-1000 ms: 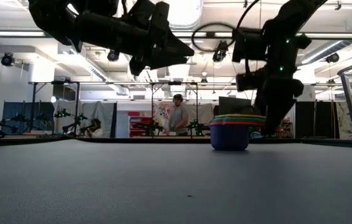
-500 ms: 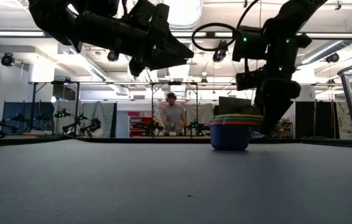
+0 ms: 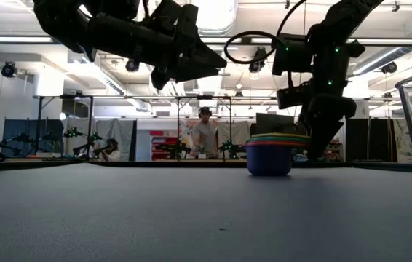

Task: Nest measuring cups in basket
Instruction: Put the colorful nest measuring cups into the transparent bin

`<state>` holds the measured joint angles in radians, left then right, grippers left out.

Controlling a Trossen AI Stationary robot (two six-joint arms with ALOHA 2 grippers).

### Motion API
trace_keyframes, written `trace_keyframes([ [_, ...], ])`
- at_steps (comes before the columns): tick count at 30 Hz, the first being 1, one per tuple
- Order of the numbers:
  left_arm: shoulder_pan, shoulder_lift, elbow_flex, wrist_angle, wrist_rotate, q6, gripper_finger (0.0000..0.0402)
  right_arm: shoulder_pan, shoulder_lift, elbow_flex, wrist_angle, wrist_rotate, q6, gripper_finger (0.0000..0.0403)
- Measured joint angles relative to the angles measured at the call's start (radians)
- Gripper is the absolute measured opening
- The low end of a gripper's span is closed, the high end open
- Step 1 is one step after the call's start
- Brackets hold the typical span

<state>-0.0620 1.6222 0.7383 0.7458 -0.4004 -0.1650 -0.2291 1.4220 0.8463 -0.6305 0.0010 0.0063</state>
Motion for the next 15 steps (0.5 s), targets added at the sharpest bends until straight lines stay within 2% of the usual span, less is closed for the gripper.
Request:
trace_keyframes([
  [3, 0.000, 0.000, 0.000, 0.000, 0.000, 0.000, 0.0148, 0.000, -0.006, 0.000, -0.010, 0.002, 0.000, 0.0123],
  [10, 0.000, 0.000, 0.000, 0.002, 0.000, 0.000, 0.0148, 0.000, -0.059, 0.000, -0.066, 0.001, 0.005, 0.0123],
  [15, 0.000, 0.000, 0.000, 0.002, 0.000, 0.000, 0.0148, 0.013, -0.158, 0.000, -0.108, 0.001, 0.028, 0.0123],
])
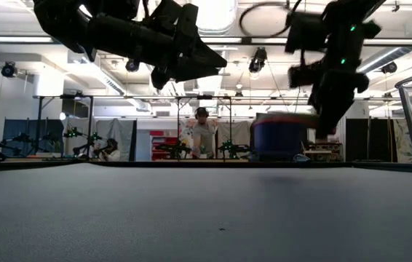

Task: Nest measuring cups in basket
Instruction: Put the colorful nest measuring cups into the transparent bin

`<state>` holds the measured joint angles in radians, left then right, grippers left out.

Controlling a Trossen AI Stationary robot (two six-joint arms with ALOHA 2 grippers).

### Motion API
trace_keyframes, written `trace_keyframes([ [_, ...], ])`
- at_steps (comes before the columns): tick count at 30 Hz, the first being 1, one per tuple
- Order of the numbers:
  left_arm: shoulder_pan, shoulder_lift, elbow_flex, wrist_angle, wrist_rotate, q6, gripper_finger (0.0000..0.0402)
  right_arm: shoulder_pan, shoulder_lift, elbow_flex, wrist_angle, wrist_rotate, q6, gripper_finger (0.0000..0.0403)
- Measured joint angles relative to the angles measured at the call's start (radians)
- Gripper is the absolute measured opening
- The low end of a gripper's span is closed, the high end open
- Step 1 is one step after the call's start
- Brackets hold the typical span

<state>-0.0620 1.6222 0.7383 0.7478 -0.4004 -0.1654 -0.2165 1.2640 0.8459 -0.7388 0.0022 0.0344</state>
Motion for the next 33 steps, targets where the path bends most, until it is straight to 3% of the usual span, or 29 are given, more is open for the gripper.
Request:
trace_keyframes([
  [9, 0.000, 0.000, 0.000, 0.000, 0.000, 0.000, 0.0148, 0.100, -0.268, 0.000, -0.175, -0.001, 0.087, 0.0123],
  [16, 0.001, 0.000, 0.000, 0.004, 0.000, 0.000, 0.0148, 0.251, -0.424, 0.000, -0.262, -0.002, 0.265, 0.0123],
  [33, 0.006, -0.001, 0.000, 0.006, -0.001, 0.000, 0.0148, 0.693, -0.457, 0.064, -0.373, 0.001, 0.702, 0.0123],
])
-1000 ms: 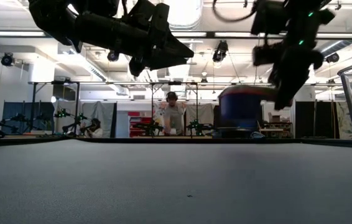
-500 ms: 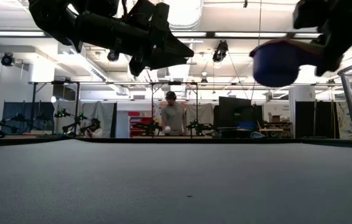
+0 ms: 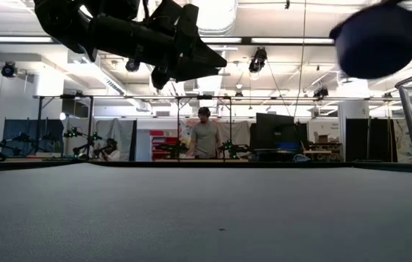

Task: Nest measuring cups in basket
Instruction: Put the colorful nest measuring cups into the transparent bin

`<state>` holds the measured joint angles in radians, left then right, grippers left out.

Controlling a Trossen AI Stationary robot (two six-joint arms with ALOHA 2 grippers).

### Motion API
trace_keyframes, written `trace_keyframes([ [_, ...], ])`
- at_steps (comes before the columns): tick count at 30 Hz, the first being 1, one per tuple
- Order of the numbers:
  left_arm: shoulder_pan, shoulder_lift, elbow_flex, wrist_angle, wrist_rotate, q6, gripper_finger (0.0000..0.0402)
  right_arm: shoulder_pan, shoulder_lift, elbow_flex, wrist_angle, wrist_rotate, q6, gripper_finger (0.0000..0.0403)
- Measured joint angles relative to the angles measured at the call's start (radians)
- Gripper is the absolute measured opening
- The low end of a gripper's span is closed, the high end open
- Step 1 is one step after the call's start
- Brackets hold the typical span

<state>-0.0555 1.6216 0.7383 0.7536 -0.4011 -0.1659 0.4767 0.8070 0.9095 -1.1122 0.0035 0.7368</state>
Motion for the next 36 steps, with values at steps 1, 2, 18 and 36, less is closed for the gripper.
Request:
trace_keyframes([
  [1, 0.000, 0.000, 0.000, 0.000, 0.000, 0.000, 0.0148, 0.030, 0.000, 0.011, -0.002, 0.007, 0.029, 0.0123],
  [2, 0.000, 0.000, 0.000, 0.000, 0.000, 0.000, 0.0148, 0.059, 0.001, 0.021, -0.005, 0.020, 0.059, 0.0123],
  [18, 0.000, 0.000, 0.000, 0.000, 0.000, -0.011, 0.0148, 0.496, 0.213, 0.121, -0.011, 0.150, 0.385, 0.0123],
  [36, 0.001, 0.000, 0.000, 0.006, -0.004, -0.038, 0.0148, 0.616, 0.470, 0.131, -0.010, 0.155, 0.362, 0.0123],
])
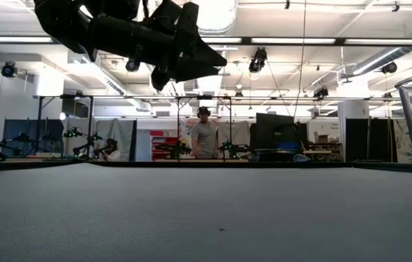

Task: Nest measuring cups in basket
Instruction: Put the colorful nest measuring cups into the transparent bin

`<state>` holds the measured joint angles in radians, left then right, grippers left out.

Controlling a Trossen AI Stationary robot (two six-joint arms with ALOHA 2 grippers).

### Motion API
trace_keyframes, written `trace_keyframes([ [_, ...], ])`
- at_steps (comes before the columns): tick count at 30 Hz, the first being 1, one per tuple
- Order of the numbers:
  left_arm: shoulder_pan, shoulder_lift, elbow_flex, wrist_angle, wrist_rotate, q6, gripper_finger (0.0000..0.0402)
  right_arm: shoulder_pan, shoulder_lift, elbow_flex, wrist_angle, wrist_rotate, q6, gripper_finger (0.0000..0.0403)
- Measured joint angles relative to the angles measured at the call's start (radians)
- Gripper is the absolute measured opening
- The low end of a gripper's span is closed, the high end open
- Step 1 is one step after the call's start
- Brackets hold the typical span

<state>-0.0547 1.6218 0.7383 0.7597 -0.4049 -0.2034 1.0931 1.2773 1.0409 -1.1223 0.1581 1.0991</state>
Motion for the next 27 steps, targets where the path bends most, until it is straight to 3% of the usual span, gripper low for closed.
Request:
trace_keyframes([
  [11, 0.000, 0.000, 0.000, 0.001, 0.000, -0.004, 0.0148, 0.000, 0.007, -0.084, 0.089, 0.002, 0.092, 0.0123],
  [27, 0.000, 0.000, 0.000, 0.002, 0.000, -0.004, 0.0148, -0.014, 0.014, -0.162, 0.206, 0.003, 0.067, 0.0131],
])
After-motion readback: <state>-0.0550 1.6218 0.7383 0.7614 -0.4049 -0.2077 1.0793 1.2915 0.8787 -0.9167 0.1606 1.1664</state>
